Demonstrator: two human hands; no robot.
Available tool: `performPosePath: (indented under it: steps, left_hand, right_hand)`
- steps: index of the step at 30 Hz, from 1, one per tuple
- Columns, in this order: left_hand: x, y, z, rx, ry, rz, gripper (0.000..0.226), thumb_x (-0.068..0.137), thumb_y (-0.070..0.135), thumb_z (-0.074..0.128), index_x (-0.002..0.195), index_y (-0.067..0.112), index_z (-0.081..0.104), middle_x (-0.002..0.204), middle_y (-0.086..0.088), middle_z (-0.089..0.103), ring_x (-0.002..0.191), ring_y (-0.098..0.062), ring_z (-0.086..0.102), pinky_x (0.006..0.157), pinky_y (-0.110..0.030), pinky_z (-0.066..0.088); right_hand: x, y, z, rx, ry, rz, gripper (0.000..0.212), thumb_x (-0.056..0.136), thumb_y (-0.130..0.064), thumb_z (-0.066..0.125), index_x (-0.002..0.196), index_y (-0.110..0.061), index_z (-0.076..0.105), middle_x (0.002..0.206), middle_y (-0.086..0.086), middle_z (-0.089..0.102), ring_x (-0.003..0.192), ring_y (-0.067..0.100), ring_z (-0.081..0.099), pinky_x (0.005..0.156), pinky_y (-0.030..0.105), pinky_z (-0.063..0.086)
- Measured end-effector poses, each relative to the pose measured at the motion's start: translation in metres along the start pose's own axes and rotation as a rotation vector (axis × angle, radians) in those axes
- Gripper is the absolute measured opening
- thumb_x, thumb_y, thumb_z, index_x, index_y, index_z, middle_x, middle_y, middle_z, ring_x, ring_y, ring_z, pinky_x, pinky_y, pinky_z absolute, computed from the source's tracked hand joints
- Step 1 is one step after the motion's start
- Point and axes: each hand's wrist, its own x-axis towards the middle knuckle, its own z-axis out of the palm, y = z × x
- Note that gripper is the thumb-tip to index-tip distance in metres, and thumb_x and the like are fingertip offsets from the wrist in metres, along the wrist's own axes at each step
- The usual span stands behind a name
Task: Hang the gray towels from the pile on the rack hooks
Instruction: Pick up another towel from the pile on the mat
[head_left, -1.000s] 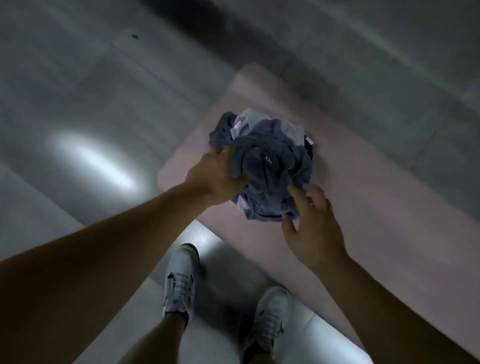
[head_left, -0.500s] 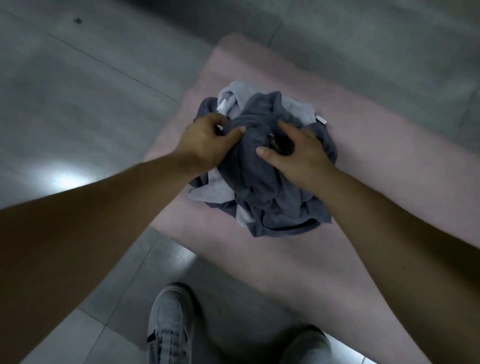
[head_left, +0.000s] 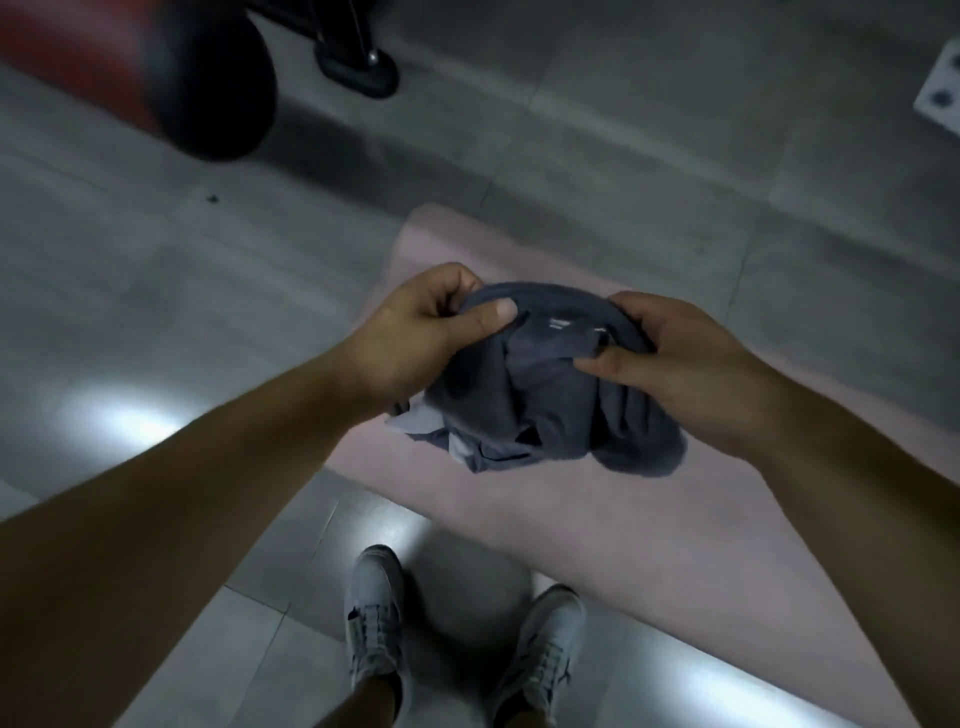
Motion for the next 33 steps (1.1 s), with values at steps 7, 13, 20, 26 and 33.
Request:
performPosePath:
  steps: [7,13,20,26,33]
  left_hand:
    - [-0.090,0.225,0.028,-0.122,0.054,0.040,0.041,0.089,0.032,0.074,0.095,-0.003,0.054,0.086,-0.012,0.057,0.082,-0.020,0.055,0.074,-0.035,0.045]
    - [-0.168,0.366,0.028,-0.159,-0.086,0.007,0.035,0.086,0.033,0.073,0.097,0.001,0.062,0.087,-0.016,0.060,0.081,-0.022,0.058,0.073,-0.035,0.047]
    - [-0.232,0.439,0.017,-0.208,-0.228,0.102,0.044,0.088,0.022,0.072,0.125,0.003,0.056,0.107,-0.005,0.071,0.101,-0.018,0.070,0.092,-0.031,0.056]
    - [-0.255,0.417,0.013,0.131,-0.341,0.105,0.052,0.084,0.015,0.079,0.131,0.010,0.058,0.124,-0.002,0.070,0.115,-0.013,0.066,0.098,-0.030,0.053]
    - [-0.263,0.410,0.014,-0.096,-0.344,0.007,0.037,0.096,0.022,0.062,0.130,0.007,0.060,0.123,-0.009,0.071,0.115,-0.022,0.067,0.097,-0.033,0.054]
  right_hand:
    - [-0.145,-0.203,-0.051,0.210,0.097,-0.053,0.055,0.080,-0.039,0.078,0.129,-0.027,0.057,0.114,-0.007,0.073,0.107,0.008,0.069,0.091,0.024,0.054]
    - [-0.238,-0.328,-0.052,-0.082,0.324,-0.163,0.039,0.082,-0.039,0.077,0.110,-0.015,0.064,0.092,-0.008,0.070,0.077,-0.007,0.064,0.065,0.009,0.047]
    - [-0.298,-0.394,-0.043,0.340,0.451,-0.306,0.017,0.092,-0.021,0.069,0.097,-0.009,0.058,0.083,0.007,0.066,0.077,0.015,0.065,0.072,0.032,0.053]
    - [-0.331,-0.415,-0.049,0.620,0.510,-0.362,0.005,0.097,-0.011,0.060,0.098,-0.010,0.065,0.089,0.007,0.074,0.088,0.019,0.072,0.076,0.030,0.056]
    - [-0.344,-0.388,-0.072,0.527,0.579,-0.206,0.017,0.088,-0.020,0.074,0.093,-0.010,0.062,0.088,0.011,0.073,0.085,0.023,0.071,0.081,0.036,0.058]
